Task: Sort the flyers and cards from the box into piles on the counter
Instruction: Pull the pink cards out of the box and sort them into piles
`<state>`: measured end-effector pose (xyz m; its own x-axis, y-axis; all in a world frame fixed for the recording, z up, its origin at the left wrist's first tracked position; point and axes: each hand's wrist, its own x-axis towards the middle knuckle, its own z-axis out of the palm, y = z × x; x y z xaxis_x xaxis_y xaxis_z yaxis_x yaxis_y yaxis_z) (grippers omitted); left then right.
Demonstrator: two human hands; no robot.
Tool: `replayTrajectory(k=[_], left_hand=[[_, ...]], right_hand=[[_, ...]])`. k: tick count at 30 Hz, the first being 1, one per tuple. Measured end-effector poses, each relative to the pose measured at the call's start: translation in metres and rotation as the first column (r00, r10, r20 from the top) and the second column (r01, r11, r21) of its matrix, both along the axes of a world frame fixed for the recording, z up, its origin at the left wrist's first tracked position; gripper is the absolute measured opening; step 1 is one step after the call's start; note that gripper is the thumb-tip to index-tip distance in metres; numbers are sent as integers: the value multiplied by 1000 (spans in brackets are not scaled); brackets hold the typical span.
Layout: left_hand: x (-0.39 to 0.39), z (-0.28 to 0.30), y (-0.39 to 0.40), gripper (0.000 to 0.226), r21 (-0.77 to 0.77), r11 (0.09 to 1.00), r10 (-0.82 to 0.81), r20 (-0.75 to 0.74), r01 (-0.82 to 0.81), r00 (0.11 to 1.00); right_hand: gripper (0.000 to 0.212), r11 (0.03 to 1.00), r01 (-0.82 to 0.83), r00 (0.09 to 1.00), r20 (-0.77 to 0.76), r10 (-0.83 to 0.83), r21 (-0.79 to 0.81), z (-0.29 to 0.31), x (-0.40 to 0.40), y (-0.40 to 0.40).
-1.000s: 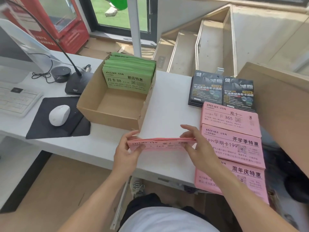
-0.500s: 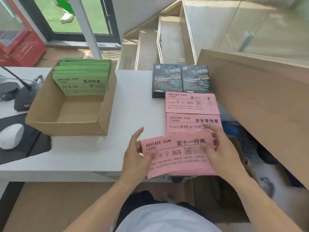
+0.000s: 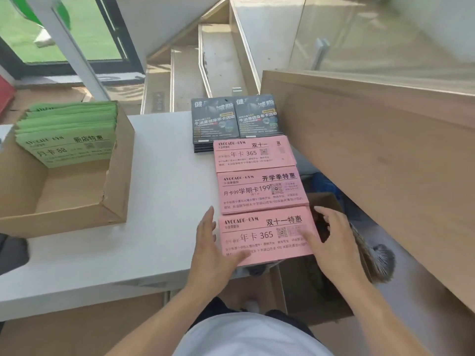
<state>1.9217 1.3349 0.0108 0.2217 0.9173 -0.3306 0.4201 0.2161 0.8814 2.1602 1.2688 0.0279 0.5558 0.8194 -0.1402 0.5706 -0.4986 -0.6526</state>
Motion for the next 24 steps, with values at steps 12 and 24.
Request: replayTrajectory(k=[12, 24], left_hand=[[24, -5, -5, 114, 74, 971, -213, -150, 226, 966], [-6, 3, 4, 102, 67, 998, 16, 3, -16, 1000]], right_hand=[[50, 903, -221, 967, 41, 253, -369, 3, 7, 9], [61, 877, -440, 870, 151, 470, -196, 26, -60, 38]])
